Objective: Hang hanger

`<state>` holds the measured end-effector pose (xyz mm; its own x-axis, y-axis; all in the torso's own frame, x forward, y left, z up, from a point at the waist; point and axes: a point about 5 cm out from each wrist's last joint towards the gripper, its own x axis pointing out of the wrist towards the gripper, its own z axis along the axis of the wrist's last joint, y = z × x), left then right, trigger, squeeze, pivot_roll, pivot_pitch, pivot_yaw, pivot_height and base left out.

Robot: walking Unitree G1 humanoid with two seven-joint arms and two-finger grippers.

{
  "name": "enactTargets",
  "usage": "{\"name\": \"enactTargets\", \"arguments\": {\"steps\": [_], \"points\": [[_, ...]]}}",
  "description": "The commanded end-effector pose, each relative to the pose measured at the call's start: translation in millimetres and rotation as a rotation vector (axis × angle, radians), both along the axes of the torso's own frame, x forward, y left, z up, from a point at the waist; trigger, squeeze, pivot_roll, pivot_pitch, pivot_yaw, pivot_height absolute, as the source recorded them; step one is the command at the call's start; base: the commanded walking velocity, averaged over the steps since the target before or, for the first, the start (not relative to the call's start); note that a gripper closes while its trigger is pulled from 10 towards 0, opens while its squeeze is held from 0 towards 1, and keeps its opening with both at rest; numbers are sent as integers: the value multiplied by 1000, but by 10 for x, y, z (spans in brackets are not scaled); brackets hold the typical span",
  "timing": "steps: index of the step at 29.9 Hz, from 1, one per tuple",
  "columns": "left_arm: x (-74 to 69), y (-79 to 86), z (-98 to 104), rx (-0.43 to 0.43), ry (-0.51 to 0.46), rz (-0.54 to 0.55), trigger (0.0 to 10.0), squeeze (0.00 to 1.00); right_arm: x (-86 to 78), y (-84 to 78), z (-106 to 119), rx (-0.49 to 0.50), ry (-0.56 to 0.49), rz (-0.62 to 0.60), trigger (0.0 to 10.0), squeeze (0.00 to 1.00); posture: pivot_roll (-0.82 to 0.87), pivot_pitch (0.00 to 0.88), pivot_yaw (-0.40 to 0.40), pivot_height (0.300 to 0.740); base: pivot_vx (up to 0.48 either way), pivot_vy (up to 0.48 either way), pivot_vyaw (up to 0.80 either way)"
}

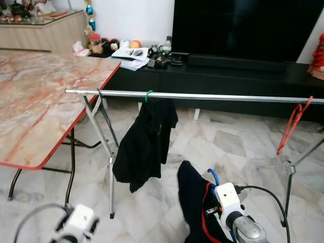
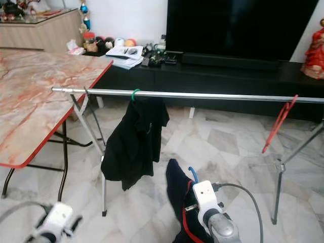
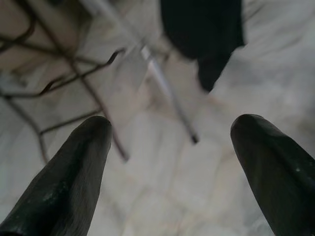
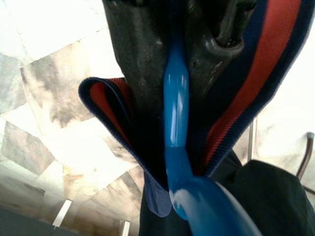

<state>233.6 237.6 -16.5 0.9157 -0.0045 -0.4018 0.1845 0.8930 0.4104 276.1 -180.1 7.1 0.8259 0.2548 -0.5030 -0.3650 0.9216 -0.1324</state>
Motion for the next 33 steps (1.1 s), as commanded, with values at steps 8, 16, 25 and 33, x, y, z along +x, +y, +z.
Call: {"name": "enactTargets", "arguments": {"steps": [8,16,25,33], "points": [[178,-373,136,-23,3,-323,10000,0,81,115,168,41,-1,276,10000,0,171,0,-32,740,0,0,0],[401,-439,355,124,26,-583,10000,0,18,195,406,123,22,613,10000,0,162,0,-32,740,0,0,0],[406,-510,342,156,85,-690,10000,0,-156,151,576,135,77,859,10000,0,149,0,-33,740,0,0,0],[398,-550,296,113,146,-711,10000,0,-164,160,670,131,66,898,10000,0,139,1,-33,740,0,0,0]]}}
